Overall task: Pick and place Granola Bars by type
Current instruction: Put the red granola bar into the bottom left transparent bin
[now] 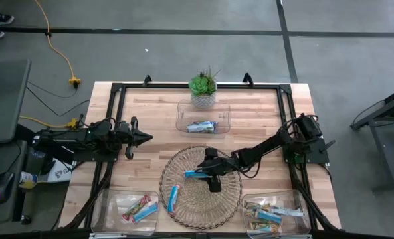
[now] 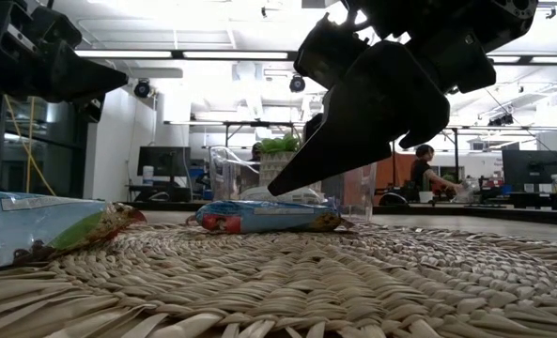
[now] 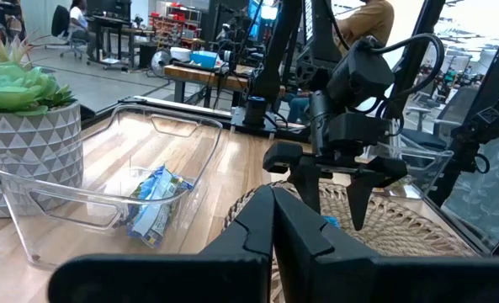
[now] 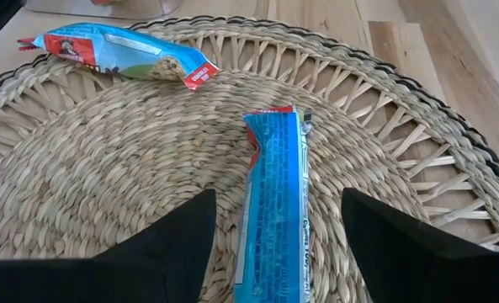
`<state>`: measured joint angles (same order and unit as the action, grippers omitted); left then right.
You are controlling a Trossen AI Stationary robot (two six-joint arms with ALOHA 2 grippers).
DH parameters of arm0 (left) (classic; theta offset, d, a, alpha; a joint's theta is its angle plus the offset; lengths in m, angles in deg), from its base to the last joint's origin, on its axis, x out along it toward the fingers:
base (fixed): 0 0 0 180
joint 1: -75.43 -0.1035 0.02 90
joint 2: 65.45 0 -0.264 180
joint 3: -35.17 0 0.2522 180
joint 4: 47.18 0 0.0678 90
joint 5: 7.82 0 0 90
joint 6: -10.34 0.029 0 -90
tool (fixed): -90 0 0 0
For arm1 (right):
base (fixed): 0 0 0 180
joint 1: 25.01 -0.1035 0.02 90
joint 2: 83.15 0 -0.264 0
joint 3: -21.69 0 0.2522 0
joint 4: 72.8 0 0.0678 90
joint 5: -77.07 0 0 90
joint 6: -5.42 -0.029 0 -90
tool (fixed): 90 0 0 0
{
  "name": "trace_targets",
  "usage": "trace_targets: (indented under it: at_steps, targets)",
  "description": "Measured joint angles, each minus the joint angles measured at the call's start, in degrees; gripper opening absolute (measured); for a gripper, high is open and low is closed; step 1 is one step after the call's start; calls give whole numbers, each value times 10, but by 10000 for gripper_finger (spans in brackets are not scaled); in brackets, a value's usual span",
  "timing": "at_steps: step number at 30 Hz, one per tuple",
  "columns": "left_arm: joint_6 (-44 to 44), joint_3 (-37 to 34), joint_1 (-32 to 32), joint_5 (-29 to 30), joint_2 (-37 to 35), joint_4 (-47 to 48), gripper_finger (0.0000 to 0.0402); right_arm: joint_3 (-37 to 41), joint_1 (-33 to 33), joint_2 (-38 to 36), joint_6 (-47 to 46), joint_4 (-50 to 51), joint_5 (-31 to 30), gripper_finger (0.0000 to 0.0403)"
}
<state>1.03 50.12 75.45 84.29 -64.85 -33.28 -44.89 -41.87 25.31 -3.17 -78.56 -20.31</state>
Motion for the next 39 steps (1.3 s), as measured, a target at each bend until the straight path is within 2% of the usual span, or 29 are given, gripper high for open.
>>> trace_targets:
  at_steps: [17, 21, 28, 39]
  targets:
    - [0, 0, 0, 0, 0, 0, 1, 0, 0, 1, 1, -24, -11, 241]
    - [0, 0, 0, 0, 0, 0, 1, -24, 1, 21, 1, -23, -11, 241]
    - [0, 0, 0, 0, 0, 0, 1, -85, 1, 67, 0, 34, -10, 241]
    - [0, 0, 0, 0, 0, 0, 1, -81, 4, 71, -2, 77, -4, 241]
